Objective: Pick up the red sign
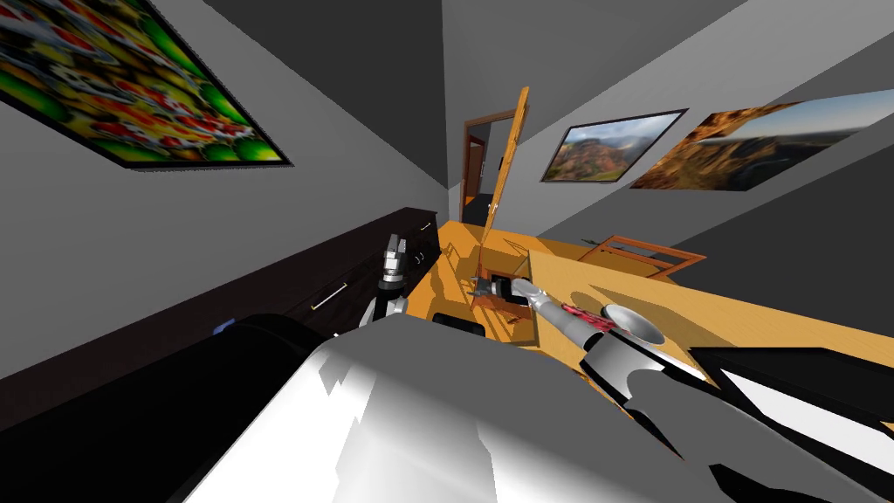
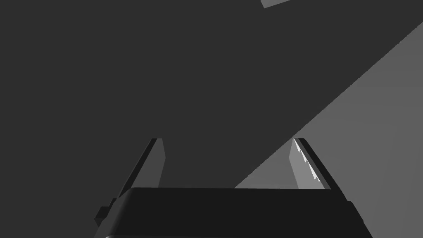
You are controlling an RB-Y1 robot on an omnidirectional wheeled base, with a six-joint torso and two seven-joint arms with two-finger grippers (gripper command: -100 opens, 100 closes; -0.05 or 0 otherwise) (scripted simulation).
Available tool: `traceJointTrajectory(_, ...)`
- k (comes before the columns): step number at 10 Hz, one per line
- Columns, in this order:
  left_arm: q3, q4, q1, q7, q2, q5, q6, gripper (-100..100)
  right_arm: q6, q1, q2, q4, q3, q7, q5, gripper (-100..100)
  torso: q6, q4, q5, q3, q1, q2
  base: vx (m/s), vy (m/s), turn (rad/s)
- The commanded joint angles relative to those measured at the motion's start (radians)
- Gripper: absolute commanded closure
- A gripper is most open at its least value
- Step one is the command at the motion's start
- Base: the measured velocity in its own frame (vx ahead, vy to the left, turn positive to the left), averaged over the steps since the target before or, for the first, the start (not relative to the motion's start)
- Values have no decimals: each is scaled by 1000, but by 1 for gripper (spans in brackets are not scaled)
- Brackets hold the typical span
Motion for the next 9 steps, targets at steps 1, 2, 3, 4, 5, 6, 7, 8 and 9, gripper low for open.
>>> traceJointTrajectory(1, 0, 0, 0, 0, 0, 0, 0, 0, -19, -21, 4, 50, 16, 14, 20, -100, 0, 0, 0, 0, 0, 0, 25, -26, 13)
traceJointTrajectory(2, 0, 0, 0, 0, 0, 0, 0, 0, -19, -21, 4, 77, 16, 14, 20, -100, 0, 0, 0, 0, 0, 0, 11, -16, 4)
traceJointTrajectory(3, 0, 0, 0, 0, 0, 0, 0, 0, -39, -48, -31, 105, 53, 13, 63, -100, 0, 0, 0, 0, 1, 1, 25, -23, 16)
traceJointTrajectory(4, 0, 0, 0, 0, 0, 0, 0, 0, -39, -48, -31, 136, 53, 13, 63, -100, 0, 0, 0, 0, 0, 0, 30, -33, 7)
traceJointTrajectory(5, 0, 0, 0, 0, 0, 0, 0, 0, -58, -72, -61, 189, 89, 11, 104, -100, 0, 0, 0, 0, 0, 0, 32, -58, 7)
traceJointTrajectory(6, 0, 0, 0, 0, 0, 0, 0, 0, -58, -72, -68, 190, 89, 11, 104, -100, 0, 0, 0, 0, -3, 0, 29, -57, -2)
traceJointTrajectory(7, 0, 0, 0, 0, 0, 0, 0, 0, -58, -72, -68, 190, 89, 11, 104, -100, 0, 0, -1, 0, -2, 0, 15, -21, 0)
traceJointTrajectory(8, 0, 0, 0, 0, 0, 0, 0, 0, -76, -94, -104, 229, 122, 8, 144, -100, 0, 0, 0, 0, 0, 0, 23, -28, -1)
traceJointTrajectory(9, 0, 0, 0, 0, 0, 0, 0, 0, -76, -94, -104, 227, 122, 8, 144, -100, 0, 0, 0, 0, -1, 0, 22, -39, -9)
